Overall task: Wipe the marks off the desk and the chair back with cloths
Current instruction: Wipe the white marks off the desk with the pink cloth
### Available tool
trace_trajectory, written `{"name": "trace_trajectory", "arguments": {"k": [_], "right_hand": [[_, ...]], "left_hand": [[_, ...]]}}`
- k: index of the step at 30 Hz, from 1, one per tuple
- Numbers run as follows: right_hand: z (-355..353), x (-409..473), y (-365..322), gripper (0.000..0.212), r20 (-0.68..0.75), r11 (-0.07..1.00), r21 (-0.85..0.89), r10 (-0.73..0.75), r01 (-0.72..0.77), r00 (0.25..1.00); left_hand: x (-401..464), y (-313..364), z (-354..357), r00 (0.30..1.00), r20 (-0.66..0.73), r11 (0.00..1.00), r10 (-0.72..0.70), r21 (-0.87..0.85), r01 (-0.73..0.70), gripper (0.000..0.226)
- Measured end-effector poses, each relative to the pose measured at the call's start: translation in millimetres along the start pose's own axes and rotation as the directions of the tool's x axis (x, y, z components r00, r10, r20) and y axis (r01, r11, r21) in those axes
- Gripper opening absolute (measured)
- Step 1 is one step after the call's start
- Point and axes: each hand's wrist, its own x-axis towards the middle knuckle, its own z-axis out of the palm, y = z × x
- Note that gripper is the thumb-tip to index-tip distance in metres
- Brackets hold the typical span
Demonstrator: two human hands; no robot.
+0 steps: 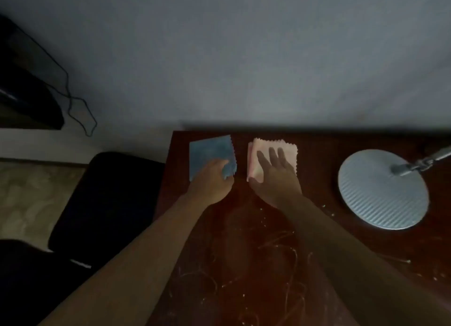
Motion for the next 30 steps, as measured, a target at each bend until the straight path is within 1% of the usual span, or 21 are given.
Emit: {"name": "trace_trajectory", "arguments": {"k": [1,2,4,5,7,8,10,11,13,15,17,19,21,23,24,27,30], "right_hand": [[11,3,1,0.075,0.011,0.997,-0.068,-0.030,0.030,0.999],[19,7,3,0.073,0.011,0.993,-0.102,-0.051,0.052,0.999],[42,9,10,0.064,0.041,0.986,-0.152,-0.065,0.070,0.997],[50,10,16,0.059,0.012,0.982,-0.170,-0.085,0.086,0.996],[55,13,25,0.047,-0.148,0.977,-0.166,-0.162,0.137,0.976],[53,15,29,0.040,-0.244,0.983,-0.125,-0.162,0.134,0.956],[45,12,26,0.027,-0.375,0.993,0.033,-0.094,0.114,0.922],[39,6,20,0.027,-0.417,0.988,0.117,-0.039,0.096,0.908],[31,-14,4,0.038,-0.444,0.968,0.239,0.036,0.079,0.895],[37,-48,-19,0.043,-0.461,0.950,0.275,-0.004,0.148,0.888],[57,-86,-43,0.043,-0.473,0.926,0.295,-0.075,0.237,0.878],[85,-123,-68,0.044,-0.418,0.902,0.299,-0.170,0.312,0.892],[112,-150,-86,0.051,-0.258,0.908,0.241,-0.282,0.344,0.924],[137,-170,-103,0.058,-0.103,0.908,0.178,-0.365,0.378,0.925],[144,-174,-110,0.061,-0.057,0.908,0.150,-0.386,0.390,0.921],[162,-165,-128,0.065,-0.012,0.914,-0.012,-0.405,0.405,0.914],[173,-143,-131,0.061,0.043,0.908,-0.167,-0.383,0.384,0.923]], "left_hand": [[2,-4,3,1.000,0.020,1.000,-0.024,0.004,0.024,0.056],[3,-7,5,0.999,0.024,0.999,-0.040,0.006,0.040,0.056],[-4,-16,10,0.996,0.046,0.997,-0.082,-0.002,0.082,0.055],[-8,-19,13,0.995,0.053,0.996,-0.089,-0.013,0.089,0.053],[-16,-27,14,0.994,0.053,0.995,-0.092,-0.031,0.094,0.049],[-19,-30,12,0.995,0.039,0.995,-0.092,-0.042,0.094,0.047],[-25,-41,5,0.992,0.009,0.989,-0.123,-0.082,0.123,0.045],[-29,-47,3,0.991,-0.010,0.985,-0.136,-0.106,0.134,0.044],[-40,-57,1,0.987,-0.049,0.979,-0.154,-0.144,0.145,0.041],[-58,-72,2,0.983,-0.060,0.968,-0.172,-0.193,0.158,0.039],[-76,-88,8,0.979,-0.047,0.952,-0.199,-0.245,0.181,0.038],[-96,-107,12,0.974,-0.044,0.945,-0.223,-0.254,0.205,0.038],[-114,-125,16,0.968,-0.062,0.944,-0.243,-0.246,0.221,0.039],[-132,-145,19,0.960,-0.082,0.941,-0.268,-0.236,0.242,0.042],[-140,-154,22,0.955,-0.094,0.940,-0.281,-0.226,0.255,0.045],[-166,-181,37,0.951,-0.088,0.939,-0.296,-0.209,0.273,0.053],[-189,-199,53,0.960,-0.041,0.937,-0.277,-0.231,0.261,0.061]]}}
